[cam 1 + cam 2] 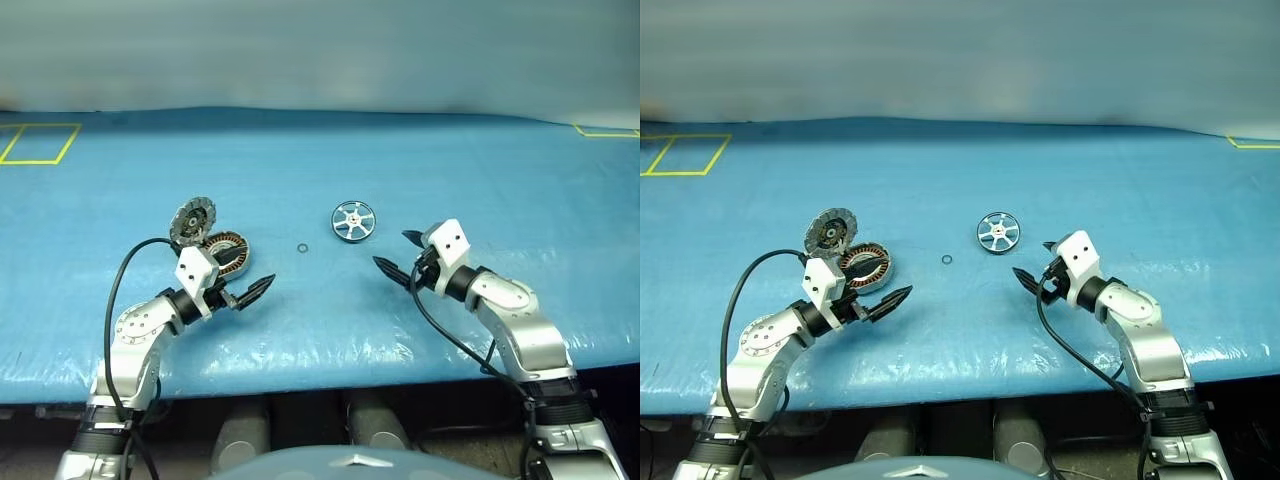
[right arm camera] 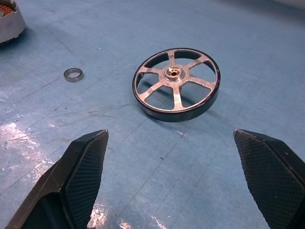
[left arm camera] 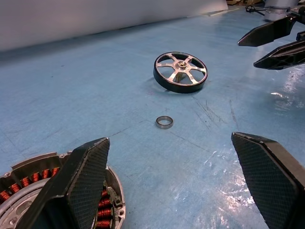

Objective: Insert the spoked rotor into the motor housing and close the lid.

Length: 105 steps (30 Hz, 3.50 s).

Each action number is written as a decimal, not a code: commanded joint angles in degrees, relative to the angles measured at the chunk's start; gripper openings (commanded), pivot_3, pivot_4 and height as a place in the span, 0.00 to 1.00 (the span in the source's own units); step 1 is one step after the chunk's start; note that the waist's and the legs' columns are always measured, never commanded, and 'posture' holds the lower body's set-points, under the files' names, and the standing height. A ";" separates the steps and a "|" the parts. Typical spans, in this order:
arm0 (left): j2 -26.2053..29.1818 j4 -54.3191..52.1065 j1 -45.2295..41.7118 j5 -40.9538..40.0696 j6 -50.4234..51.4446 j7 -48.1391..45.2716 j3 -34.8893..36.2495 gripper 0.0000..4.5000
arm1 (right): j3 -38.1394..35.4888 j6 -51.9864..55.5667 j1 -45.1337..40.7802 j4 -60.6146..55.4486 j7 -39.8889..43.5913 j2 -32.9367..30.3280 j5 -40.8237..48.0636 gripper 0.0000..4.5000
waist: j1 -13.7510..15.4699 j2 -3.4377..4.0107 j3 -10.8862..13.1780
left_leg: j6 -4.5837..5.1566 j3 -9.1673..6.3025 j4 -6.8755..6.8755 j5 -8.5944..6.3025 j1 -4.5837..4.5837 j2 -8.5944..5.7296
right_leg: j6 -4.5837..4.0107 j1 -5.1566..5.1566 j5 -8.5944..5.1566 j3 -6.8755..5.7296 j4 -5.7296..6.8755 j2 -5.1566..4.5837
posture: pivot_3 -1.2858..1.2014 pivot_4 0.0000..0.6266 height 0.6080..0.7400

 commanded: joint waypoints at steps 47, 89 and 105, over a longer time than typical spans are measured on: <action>28.30 -2.55 -21.48 3.75 13.33 -24.99 -8.56 1.00 | 7.87 1.58 1.26 -6.88 4.54 0.77 0.10 0.99 | -0.17 -0.14 0.09 | 0.00 0.01 -0.04 0.00 -0.02 0.01 | -0.02 -0.04 -0.02 -0.01 -0.02 0.01 | 0.52 0.24 1.00; 28.09 35.35 -49.49 25.03 -21.53 -47.13 -35.53 1.00 | 10.22 -2.83 8.20 -9.41 -3.88 7.98 -3.57 0.99 | -0.13 -0.24 0.14 | 0.04 -0.12 0.23 0.00 -0.09 0.03 | -0.24 -0.33 -0.28 0.03 0.82 0.17 | 0.52 0.24 1.00; 26.23 33.77 -49.22 25.07 -15.99 -47.34 -28.12 1.00 | 9.46 -1.60 7.75 -8.81 -2.38 7.08 -3.15 0.99 | -0.20 -0.26 0.13 | 0.04 -0.13 0.23 0.00 -0.10 0.03 | -0.24 -0.33 -0.28 0.02 0.82 0.18 | 0.52 0.24 1.00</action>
